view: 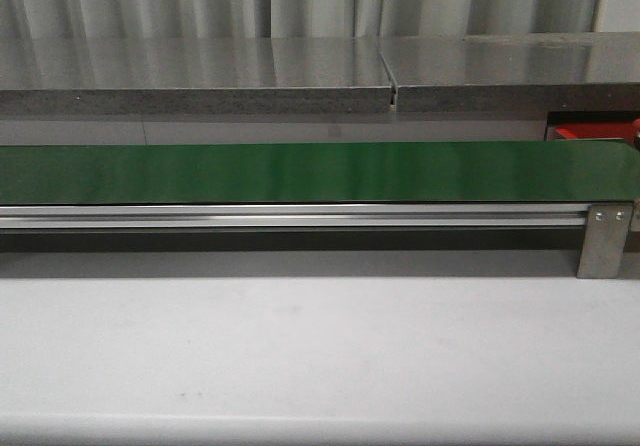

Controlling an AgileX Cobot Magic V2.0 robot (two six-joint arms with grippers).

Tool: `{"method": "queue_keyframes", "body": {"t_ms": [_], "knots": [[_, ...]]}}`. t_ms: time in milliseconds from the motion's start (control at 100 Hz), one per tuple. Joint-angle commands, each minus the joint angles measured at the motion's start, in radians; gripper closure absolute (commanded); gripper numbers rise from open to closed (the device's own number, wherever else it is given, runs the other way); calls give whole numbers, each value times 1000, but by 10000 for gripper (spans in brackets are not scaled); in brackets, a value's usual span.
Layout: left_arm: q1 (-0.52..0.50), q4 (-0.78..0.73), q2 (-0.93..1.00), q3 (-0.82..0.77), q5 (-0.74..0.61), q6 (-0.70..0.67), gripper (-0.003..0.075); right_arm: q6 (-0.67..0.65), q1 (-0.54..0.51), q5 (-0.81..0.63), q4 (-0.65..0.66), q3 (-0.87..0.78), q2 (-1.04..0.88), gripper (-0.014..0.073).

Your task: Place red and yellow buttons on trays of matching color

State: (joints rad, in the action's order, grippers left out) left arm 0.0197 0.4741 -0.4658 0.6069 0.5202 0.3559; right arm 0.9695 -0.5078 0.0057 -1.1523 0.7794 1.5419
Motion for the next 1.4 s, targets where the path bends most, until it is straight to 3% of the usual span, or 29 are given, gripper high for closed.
{"method": "queue_keyframes", "body": {"t_ms": [0,160,400,880,1130,1390], "knots": [[7,27,-5,25,-68,-2,741,23,-4,-16,-5,29,-95,134],[7,27,-5,25,-68,-2,741,24,2,58,-3,29,-193,249],[7,27,-5,25,-68,-2,741,30,98,100,56,29,-321,678],[7,27,-5,25,-68,-2,741,30,426,105,83,23,-455,669],[7,27,-5,25,-68,-2,741,30,449,103,85,-10,-545,669],[7,27,-5,25,-68,-2,741,30,449,-31,85,-135,-686,669]]}}
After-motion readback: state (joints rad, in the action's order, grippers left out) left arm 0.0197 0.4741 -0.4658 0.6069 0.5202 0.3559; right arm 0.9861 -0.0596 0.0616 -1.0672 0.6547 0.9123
